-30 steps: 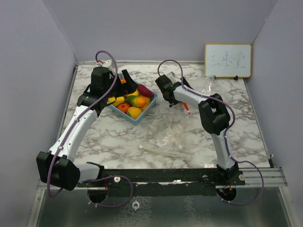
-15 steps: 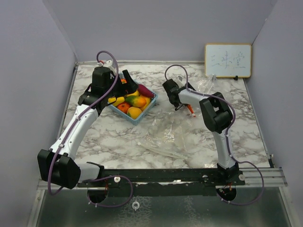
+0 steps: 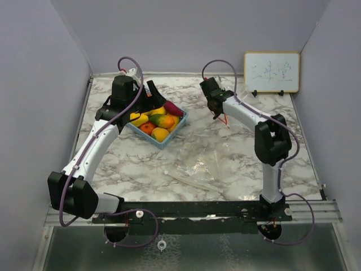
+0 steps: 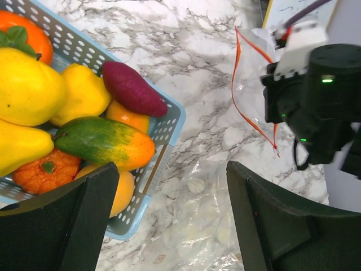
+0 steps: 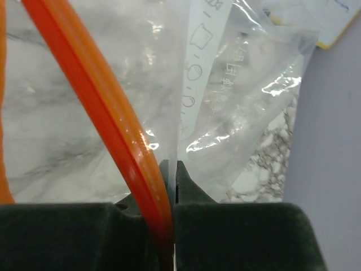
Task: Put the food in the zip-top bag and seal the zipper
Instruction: Pick up the zipper food storage bag at the center of the board, then open the zipper of the food storage bag.
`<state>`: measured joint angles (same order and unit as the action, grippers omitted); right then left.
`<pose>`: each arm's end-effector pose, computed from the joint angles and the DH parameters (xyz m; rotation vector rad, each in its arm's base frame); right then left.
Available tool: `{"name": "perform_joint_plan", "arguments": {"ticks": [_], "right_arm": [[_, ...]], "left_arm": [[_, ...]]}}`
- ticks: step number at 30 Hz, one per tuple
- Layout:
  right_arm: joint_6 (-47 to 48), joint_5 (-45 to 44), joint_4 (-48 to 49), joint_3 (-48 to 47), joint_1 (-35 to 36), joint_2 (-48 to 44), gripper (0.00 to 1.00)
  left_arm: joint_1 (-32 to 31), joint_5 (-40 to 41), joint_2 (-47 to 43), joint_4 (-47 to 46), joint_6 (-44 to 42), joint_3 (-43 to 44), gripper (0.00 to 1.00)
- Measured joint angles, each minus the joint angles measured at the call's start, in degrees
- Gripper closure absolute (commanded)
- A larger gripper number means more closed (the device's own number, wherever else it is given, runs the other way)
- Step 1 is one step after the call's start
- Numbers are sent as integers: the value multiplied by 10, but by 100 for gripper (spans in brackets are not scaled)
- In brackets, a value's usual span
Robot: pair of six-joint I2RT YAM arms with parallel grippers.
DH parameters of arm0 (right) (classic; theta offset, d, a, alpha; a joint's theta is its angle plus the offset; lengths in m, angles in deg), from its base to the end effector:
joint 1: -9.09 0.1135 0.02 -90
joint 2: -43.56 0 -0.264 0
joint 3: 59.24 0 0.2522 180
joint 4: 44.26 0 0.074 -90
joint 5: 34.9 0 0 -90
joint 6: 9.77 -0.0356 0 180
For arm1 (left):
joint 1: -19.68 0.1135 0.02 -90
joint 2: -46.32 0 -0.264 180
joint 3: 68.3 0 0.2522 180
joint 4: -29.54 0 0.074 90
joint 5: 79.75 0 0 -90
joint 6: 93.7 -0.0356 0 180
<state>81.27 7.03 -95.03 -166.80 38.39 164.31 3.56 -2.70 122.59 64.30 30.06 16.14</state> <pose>0.3997 0.1939 0.1950 -0.3837 2.3476 -0.8897 0.2900 -0.0921 0.3571 -0.1770 2.1040 -0.7654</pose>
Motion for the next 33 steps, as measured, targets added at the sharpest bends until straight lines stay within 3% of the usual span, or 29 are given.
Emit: {"name": "perform_joint_plan", "arguments": {"ticks": [9,14,22,33], "right_arm": [[-29,238,10,-39,0,-207,98],[-54,317,16,-37,1,-222,98],[-84,376,10,-35,4,-196,98],[-98,390,10,-35,12,-195,98]], "left_arm": [[0,-83,22,-74,73,10,8],[-35,-96,46,-102,105,35,7],[-92,-83,82,-133,123,121,13],[-132,-24,151,-100,122,127,23]]}}
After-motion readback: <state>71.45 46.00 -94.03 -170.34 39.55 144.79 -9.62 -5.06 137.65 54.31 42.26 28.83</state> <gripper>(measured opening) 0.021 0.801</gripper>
